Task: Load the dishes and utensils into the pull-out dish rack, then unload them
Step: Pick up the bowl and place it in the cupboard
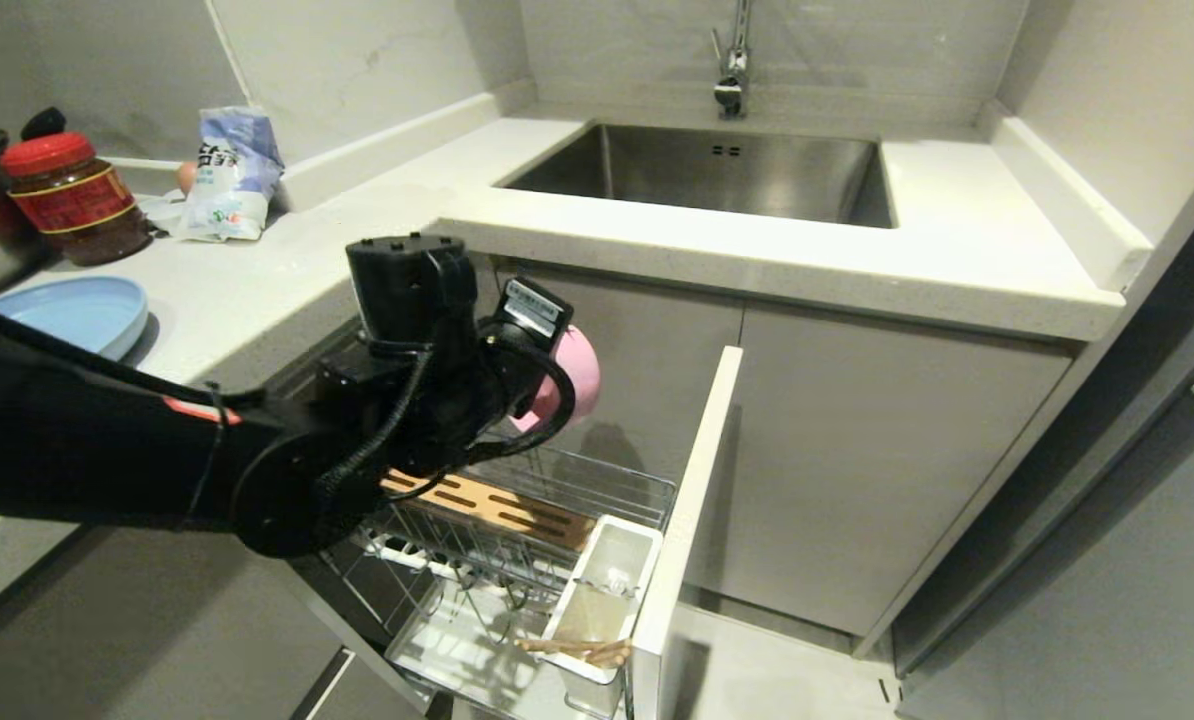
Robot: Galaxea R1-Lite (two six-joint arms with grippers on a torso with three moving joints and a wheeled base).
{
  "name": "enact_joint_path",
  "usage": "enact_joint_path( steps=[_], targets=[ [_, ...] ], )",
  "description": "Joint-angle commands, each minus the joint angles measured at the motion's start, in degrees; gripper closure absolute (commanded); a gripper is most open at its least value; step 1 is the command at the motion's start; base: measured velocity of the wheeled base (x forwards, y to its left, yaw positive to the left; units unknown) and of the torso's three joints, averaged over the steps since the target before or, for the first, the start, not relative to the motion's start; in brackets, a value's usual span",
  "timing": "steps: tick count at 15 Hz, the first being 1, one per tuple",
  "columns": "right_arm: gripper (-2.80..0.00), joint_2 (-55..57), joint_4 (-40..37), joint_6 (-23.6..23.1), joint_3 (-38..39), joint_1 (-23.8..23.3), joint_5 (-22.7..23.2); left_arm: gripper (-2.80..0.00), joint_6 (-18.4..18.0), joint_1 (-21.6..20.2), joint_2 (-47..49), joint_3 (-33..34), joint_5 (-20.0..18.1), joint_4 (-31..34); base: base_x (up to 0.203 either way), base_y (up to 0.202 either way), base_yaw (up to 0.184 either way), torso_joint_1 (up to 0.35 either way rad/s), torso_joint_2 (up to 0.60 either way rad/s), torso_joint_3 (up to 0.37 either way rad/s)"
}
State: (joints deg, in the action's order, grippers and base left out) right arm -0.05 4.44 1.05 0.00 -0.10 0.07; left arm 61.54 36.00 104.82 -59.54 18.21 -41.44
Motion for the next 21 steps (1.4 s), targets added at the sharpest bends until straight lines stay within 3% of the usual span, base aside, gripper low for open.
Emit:
enact_joint_path(
  steps=[1,8,21],
  targets=[
    [0.00,0.0,0.0,0.0,1.5,0.0,0.0,0.00,0.2,-0.7,7.1,4.4,0.1,-11.6,0.000,0.000,0.000,0.000,0.00,0.000],
    [0.00,0.0,0.0,0.0,1.5,0.0,0.0,0.00,0.2,-2.8,19.0,7.8,-0.1,-26.3,0.000,0.000,0.000,0.000,0.00,0.000],
    [0.00,0.0,0.0,0.0,1.5,0.0,0.0,0.00,0.9,-5.8,26.0,7.7,-4.2,-39.1,0.000,0.000,0.000,0.000,0.00,0.000]
  ],
)
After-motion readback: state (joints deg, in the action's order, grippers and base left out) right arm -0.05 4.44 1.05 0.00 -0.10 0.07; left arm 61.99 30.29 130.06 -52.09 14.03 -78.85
